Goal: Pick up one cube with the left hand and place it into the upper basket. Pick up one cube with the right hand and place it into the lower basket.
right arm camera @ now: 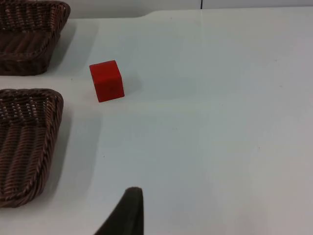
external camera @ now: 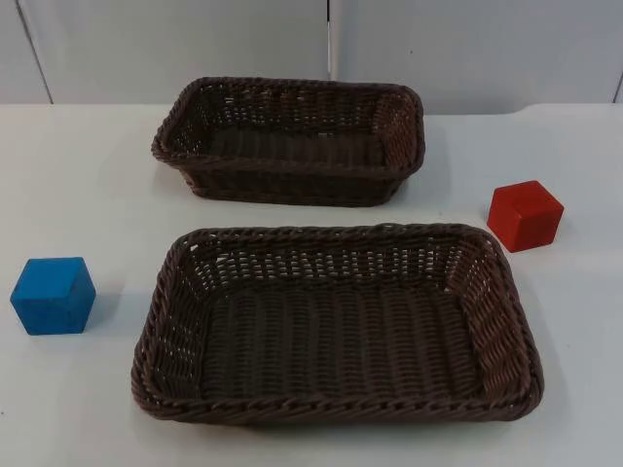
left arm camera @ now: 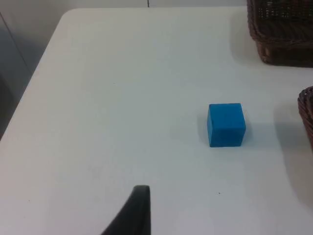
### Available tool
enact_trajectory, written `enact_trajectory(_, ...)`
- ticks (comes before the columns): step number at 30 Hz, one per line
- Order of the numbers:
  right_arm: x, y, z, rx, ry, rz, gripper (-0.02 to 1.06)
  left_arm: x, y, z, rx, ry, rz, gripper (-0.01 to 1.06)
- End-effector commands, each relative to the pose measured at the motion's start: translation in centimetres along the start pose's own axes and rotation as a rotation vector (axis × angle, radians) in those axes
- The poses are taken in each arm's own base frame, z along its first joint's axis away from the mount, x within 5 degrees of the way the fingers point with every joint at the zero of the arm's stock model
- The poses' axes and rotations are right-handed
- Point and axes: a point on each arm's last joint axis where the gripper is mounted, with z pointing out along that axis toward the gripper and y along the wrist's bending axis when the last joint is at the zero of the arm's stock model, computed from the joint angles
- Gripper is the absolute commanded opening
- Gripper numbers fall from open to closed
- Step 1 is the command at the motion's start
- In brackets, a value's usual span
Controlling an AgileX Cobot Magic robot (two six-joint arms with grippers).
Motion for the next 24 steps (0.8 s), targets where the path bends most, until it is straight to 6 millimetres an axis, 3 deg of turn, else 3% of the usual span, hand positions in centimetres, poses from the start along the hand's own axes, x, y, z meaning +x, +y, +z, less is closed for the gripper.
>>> enact_trajectory(1, 0.0, 0.0, 0.0, 0.008, -0.009, 0.001, 1.05, -0.4, -0.1, -0.1, 0.014, -0.014, -0.015, 1.05)
enact_trajectory(13, 0.0, 0.0, 0.0, 0.006, -0.009, 0.0, 1.05, -2.8, -0.3, -0.4, 0.035, -0.064, -0.027, 1.05)
enact_trajectory(24, 0.0, 0.0, 0.0, 0.007, -0.009, -0.001, 1.05, -4.4, -0.6, 1.7, 0.061, -0.015, -0.048, 1.05)
